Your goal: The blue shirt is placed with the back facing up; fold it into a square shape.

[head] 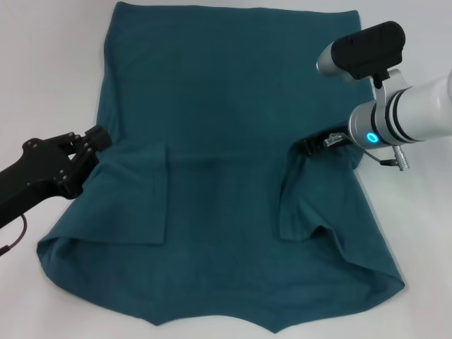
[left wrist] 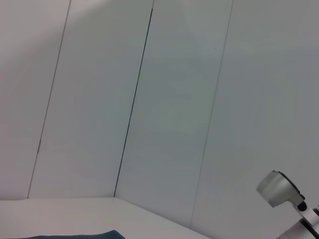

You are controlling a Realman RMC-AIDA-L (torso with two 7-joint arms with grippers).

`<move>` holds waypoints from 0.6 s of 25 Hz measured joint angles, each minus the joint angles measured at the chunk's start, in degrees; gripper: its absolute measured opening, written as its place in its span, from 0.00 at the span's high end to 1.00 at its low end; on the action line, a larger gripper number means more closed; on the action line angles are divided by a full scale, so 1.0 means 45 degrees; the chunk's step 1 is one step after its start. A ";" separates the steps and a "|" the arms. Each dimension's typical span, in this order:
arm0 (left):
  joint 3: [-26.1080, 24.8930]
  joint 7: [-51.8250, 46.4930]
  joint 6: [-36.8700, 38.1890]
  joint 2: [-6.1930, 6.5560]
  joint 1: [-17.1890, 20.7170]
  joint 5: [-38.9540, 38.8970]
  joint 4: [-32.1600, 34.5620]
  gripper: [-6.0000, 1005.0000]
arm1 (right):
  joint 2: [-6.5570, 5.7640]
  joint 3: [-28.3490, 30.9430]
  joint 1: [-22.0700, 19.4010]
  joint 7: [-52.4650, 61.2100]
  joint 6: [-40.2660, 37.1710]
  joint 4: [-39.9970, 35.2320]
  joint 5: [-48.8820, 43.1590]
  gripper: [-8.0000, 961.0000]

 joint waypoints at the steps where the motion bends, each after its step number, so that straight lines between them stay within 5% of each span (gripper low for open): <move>1: 0.0000 0.0006 0.0002 -0.0002 0.0012 0.0000 0.0001 0.94 | -0.0002 0.0000 -0.0019 -0.0002 0.0097 0.0024 0.0000 0.58; 10: 0.0000 0.0020 0.0004 -0.0001 0.0098 0.0000 0.0001 0.94 | -0.0014 0.0088 -0.0162 0.0082 0.0940 0.0133 0.0076 0.93; 15: 0.0001 0.0021 -0.0030 0.0006 0.0025 0.0000 0.0001 0.94 | 0.0010 0.0016 -0.0181 -0.0017 0.0929 0.0133 0.0080 0.96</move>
